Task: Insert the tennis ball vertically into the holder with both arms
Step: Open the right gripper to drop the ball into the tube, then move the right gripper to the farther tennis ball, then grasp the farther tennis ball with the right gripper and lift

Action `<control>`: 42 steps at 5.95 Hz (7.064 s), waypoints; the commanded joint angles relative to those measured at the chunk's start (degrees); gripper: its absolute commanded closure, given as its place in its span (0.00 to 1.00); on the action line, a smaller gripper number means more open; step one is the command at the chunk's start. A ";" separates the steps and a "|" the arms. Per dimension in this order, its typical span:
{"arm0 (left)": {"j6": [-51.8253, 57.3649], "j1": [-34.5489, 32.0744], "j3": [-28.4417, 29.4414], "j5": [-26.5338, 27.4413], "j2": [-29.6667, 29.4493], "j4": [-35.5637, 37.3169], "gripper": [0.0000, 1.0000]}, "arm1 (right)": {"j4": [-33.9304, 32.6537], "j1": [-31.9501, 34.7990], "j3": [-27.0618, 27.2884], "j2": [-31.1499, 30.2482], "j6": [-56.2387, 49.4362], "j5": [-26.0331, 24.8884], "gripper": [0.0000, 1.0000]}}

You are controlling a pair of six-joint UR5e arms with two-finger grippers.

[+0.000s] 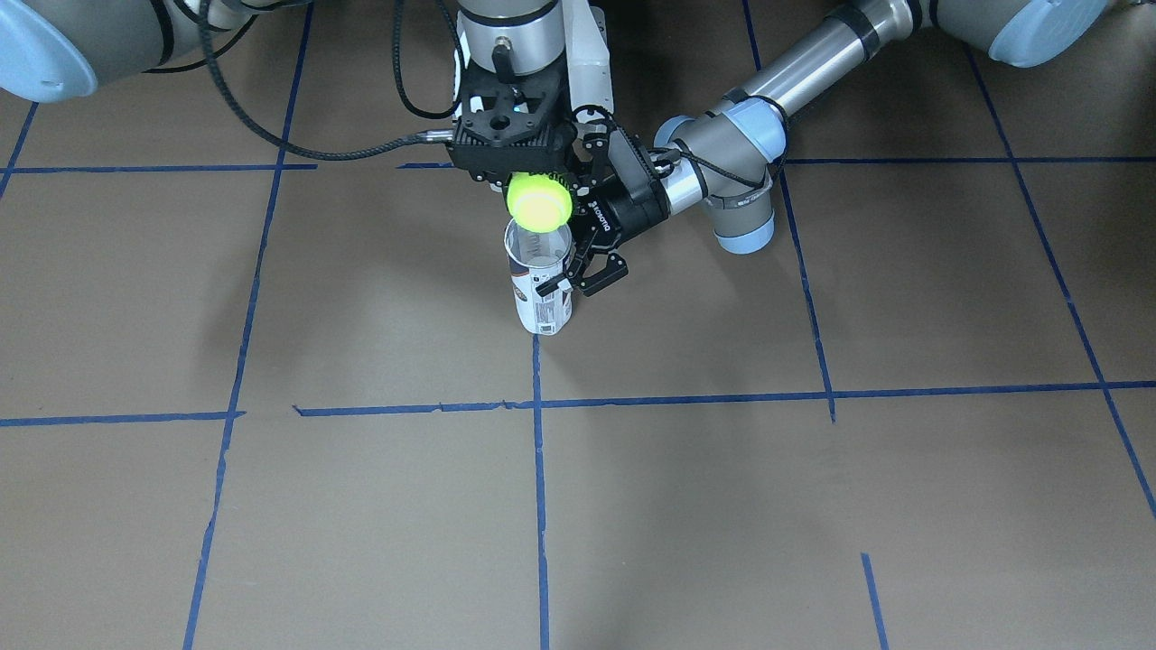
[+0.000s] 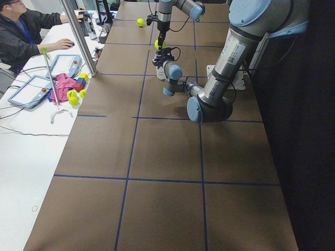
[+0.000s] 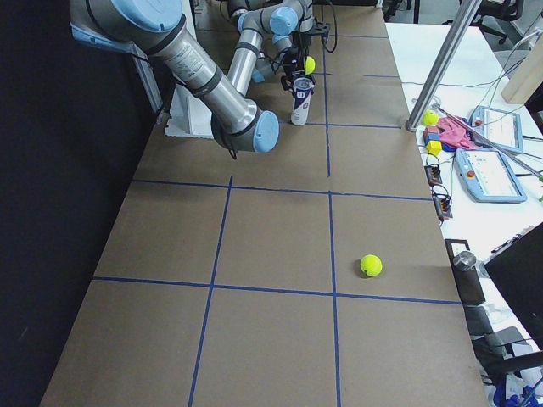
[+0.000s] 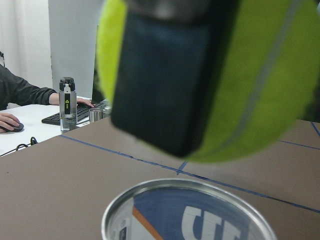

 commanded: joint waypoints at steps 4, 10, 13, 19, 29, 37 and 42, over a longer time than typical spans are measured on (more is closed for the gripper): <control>0.00 0.00 0.00 0.00 0.00 -0.06 0.16 | -0.04 -0.11 0.22 -0.46 0.00 -0.29 0.00; 0.00 0.00 0.00 0.00 0.18 -0.23 0.16 | 0.22 10.39 4.96 -10.53 -17.85 5.74 0.00; 0.00 0.00 0.00 0.00 0.26 -0.24 0.16 | 0.93 25.25 4.53 -22.22 -46.05 13.23 0.00; 0.00 0.00 0.00 0.00 0.09 -0.24 0.16 | 29.68 42.34 -29.51 -31.39 -82.78 22.74 0.00; 0.00 0.00 0.00 0.00 0.18 -0.24 0.16 | 46.01 39.62 -50.40 -26.40 -85.43 15.36 0.00; 0.00 0.00 -0.09 0.00 0.09 -0.24 0.16 | 46.46 36.98 -48.24 -26.39 -81.25 10.70 1.00; 0.00 0.09 -0.09 0.00 0.00 -0.15 0.16 | 28.89 38.48 -20.71 -27.35 -60.95 21.85 1.00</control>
